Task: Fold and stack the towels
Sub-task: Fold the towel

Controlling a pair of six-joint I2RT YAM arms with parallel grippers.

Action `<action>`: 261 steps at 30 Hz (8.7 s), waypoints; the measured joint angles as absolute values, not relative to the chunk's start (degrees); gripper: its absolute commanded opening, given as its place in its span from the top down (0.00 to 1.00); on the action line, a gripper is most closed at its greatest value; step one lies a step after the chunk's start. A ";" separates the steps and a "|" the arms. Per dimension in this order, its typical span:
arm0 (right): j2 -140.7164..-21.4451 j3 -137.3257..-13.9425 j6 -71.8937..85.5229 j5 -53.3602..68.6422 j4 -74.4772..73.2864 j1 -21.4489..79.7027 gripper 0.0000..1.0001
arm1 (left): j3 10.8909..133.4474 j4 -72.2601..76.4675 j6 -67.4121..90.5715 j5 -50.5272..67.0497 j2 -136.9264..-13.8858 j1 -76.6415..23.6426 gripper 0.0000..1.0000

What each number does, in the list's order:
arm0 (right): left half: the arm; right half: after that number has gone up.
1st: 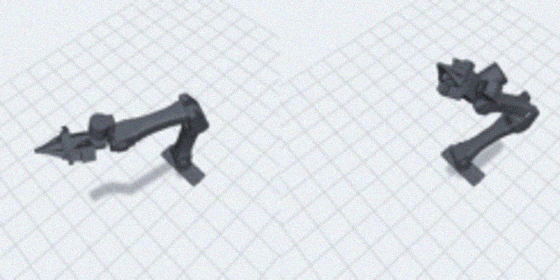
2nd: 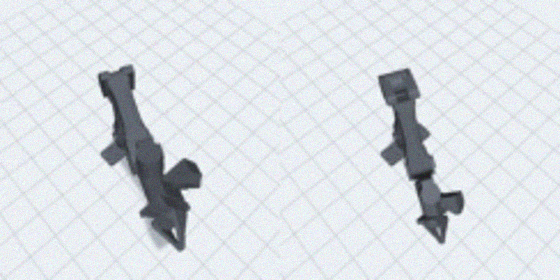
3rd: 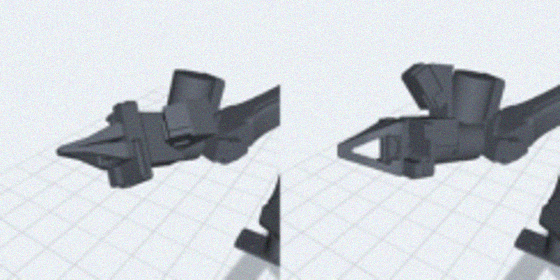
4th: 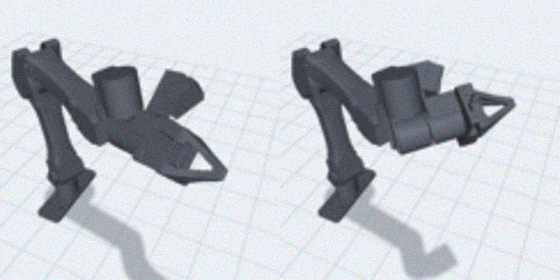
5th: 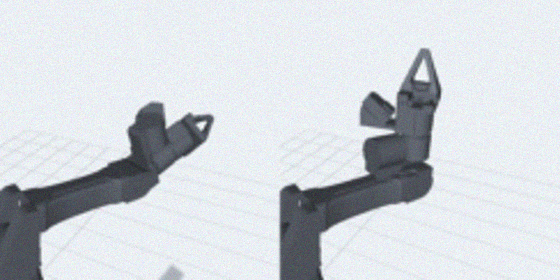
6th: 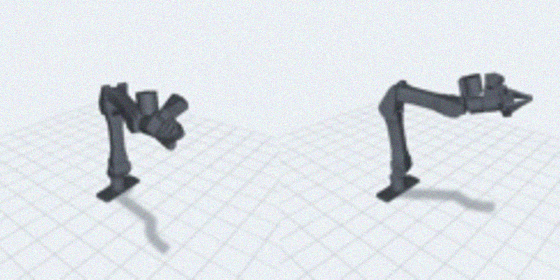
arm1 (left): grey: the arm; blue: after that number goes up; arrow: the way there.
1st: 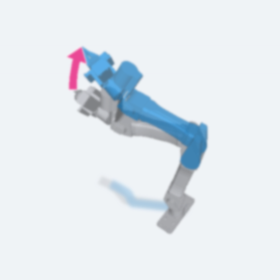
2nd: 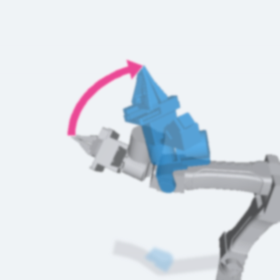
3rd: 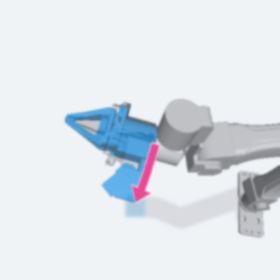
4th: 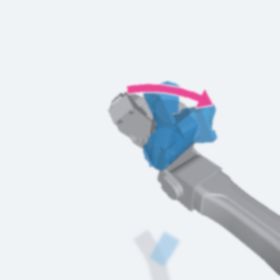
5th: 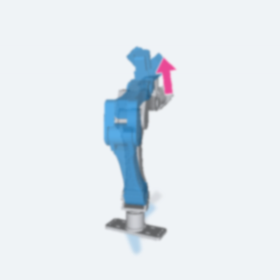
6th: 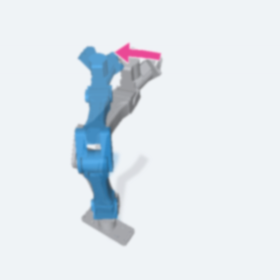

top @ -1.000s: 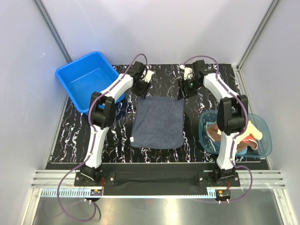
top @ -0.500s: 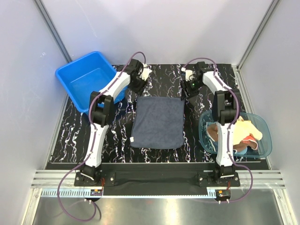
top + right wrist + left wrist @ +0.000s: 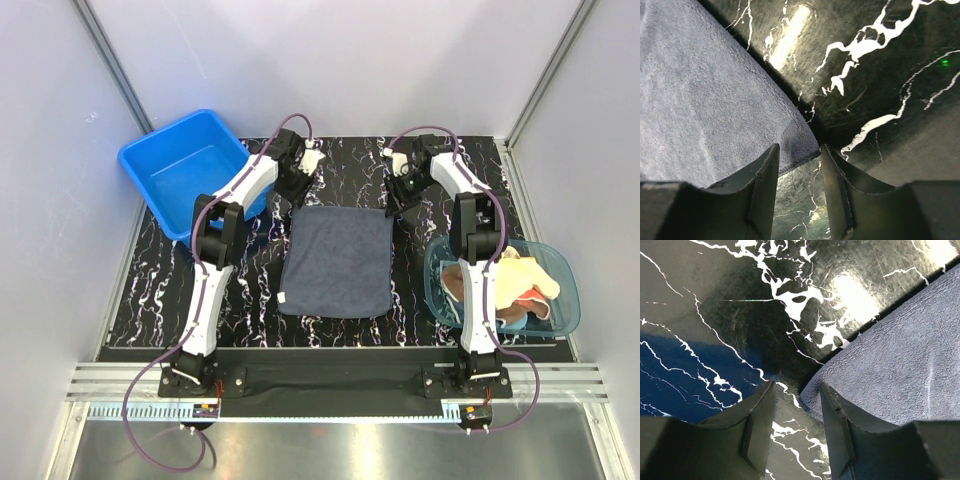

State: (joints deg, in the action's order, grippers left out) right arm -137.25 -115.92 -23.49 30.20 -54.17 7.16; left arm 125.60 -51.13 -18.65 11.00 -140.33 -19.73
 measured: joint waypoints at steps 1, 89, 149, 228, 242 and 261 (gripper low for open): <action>-137.32 -115.92 -23.62 30.50 -54.30 7.16 0.54 | 125.60 -51.16 -18.74 11.07 -140.33 -19.73 0.55; -81.93 -88.58 -13.17 29.91 -31.09 5.61 1.00 | 111.74 -49.80 -17.12 6.07 -96.57 -27.99 1.00; -111.39 -76.18 -21.69 22.33 2.26 5.13 1.00 | 95.85 -21.34 -22.68 -5.48 -113.97 -25.15 1.00; -104.01 -67.61 13.69 19.97 -27.81 5.52 0.72 | 70.61 -26.59 20.49 -4.38 -94.91 -31.11 0.47; -104.01 -67.90 14.81 20.01 -28.77 5.54 0.71 | 65.98 -23.49 24.27 -1.08 -104.47 -31.16 0.88; -106.26 -81.38 15.49 25.12 -32.16 5.63 0.74 | 77.21 -35.40 24.03 -9.32 -103.31 -31.18 0.49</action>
State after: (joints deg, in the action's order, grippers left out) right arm -106.26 -81.38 15.49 25.12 -32.16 5.63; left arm 77.21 -35.40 24.03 -9.32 -103.31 -31.18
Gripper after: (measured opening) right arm 0.263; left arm 0.504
